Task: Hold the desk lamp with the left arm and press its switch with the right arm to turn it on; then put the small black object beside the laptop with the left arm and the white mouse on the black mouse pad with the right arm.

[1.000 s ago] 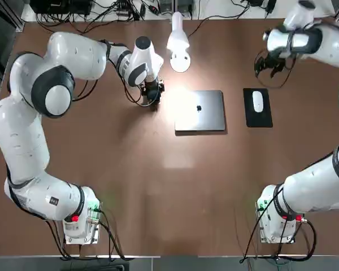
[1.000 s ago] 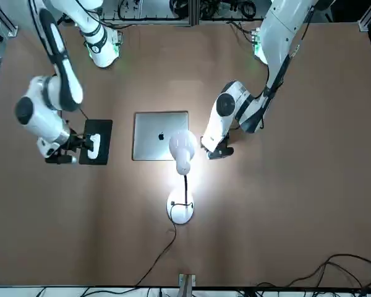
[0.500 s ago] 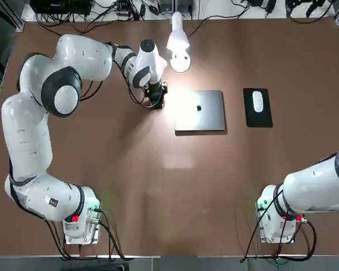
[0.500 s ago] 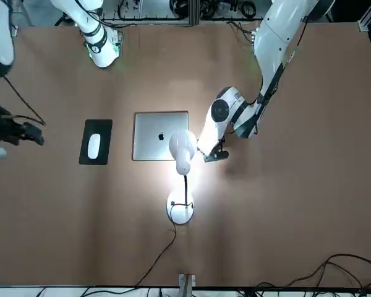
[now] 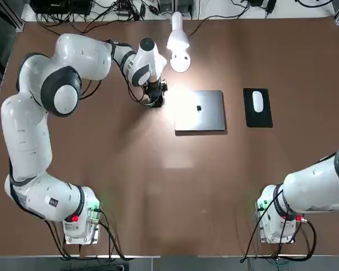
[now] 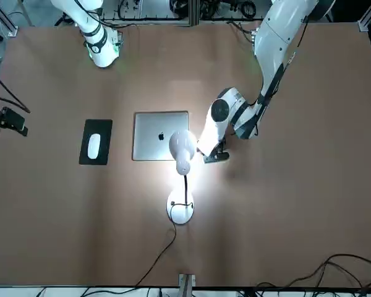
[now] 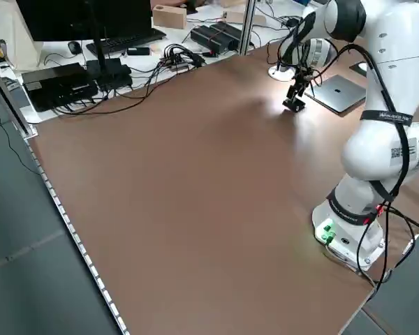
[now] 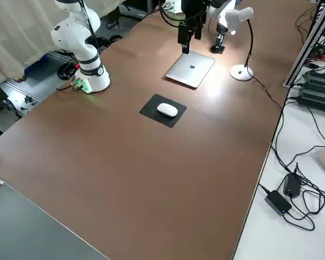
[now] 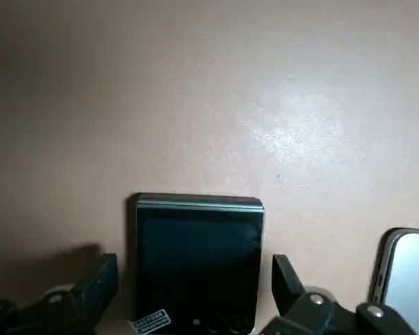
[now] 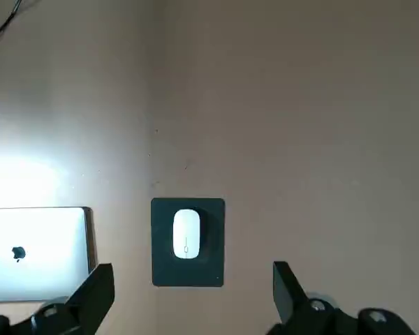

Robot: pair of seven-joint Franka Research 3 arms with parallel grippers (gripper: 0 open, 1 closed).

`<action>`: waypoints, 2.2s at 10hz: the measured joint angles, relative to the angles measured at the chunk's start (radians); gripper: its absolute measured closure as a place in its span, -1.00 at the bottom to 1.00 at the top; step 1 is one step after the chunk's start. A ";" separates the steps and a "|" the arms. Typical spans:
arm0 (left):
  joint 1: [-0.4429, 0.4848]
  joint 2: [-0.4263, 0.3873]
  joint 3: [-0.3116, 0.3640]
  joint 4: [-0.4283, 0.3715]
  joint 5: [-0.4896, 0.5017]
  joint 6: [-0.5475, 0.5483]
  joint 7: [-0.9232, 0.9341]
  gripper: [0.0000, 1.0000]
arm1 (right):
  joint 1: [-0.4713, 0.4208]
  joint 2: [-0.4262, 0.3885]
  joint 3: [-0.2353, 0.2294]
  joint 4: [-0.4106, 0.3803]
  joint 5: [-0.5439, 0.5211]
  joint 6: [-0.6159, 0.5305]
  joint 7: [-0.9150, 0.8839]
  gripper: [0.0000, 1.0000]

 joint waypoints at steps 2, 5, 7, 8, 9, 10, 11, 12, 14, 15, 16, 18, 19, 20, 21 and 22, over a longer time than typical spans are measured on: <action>0.029 -0.049 0.000 -0.014 0.003 -0.059 0.026 -0.97 | -0.027 0.007 -0.001 0.002 0.000 0.000 0.002 -1.00; 0.167 -0.175 -0.021 -0.105 0.003 -0.102 0.150 -1.00 | -0.057 0.019 0.000 -0.002 0.000 0.035 0.000 -1.00; 0.313 -0.289 -0.079 -0.107 -0.076 -0.185 0.301 -1.00 | -0.056 0.048 0.006 -0.074 0.000 0.181 0.000 -1.00; 0.379 -0.360 -0.096 -0.106 -0.147 -0.212 0.400 -1.00 | -0.055 0.059 0.007 -0.109 0.000 0.225 0.000 -1.00; 0.418 -0.428 -0.101 -0.107 -0.204 -0.231 0.463 -1.00 | -0.054 0.062 0.007 -0.121 0.000 0.234 0.000 -1.00; 0.436 -0.489 -0.100 -0.107 -0.242 -0.245 0.487 -1.00 | -0.053 0.058 0.009 -0.121 0.000 0.228 0.000 -1.00; 0.438 -0.544 -0.086 -0.102 -0.255 -0.278 0.490 -1.00 | -0.052 0.050 0.010 -0.120 0.000 0.215 0.000 -1.00; 0.426 -0.584 -0.043 -0.076 -0.259 -0.353 0.518 -1.00 | -0.051 0.045 0.010 -0.120 0.000 0.206 0.000 -1.00; 0.405 -0.610 0.057 0.050 -0.293 -0.550 0.638 -1.00 | -0.051 0.041 0.011 -0.120 0.000 0.199 0.000 -1.00; 0.403 -0.610 0.093 0.119 -0.317 -0.637 0.697 -1.00 | -0.051 0.037 0.012 -0.116 0.000 0.176 0.000 -1.00; 0.402 -0.610 0.128 0.181 -0.335 -0.721 0.752 -1.00 | -0.050 0.031 0.012 -0.105 0.000 0.143 0.000 -1.00; 0.402 -0.616 0.183 0.280 -0.347 -0.852 0.853 -1.00 | -0.049 0.018 0.013 -0.087 0.000 0.113 0.000 -1.00; 0.401 -0.635 0.202 0.290 -0.348 -0.887 0.869 -1.00 | -0.049 0.017 0.013 -0.085 0.000 0.112 0.000 -1.00; 0.395 -0.660 0.221 0.287 -0.348 -0.924 0.874 -1.00 | -0.048 0.017 0.013 -0.085 0.000 0.112 0.000 -1.00; 0.381 -0.676 0.244 0.282 -0.348 -0.941 0.877 -1.00 | -0.048 0.017 0.013 -0.085 0.000 0.112 0.000 -1.00; 0.366 -0.680 0.257 0.277 -0.348 -0.943 0.878 -1.00 | -0.048 0.017 0.013 -0.085 0.000 0.112 0.000 -1.00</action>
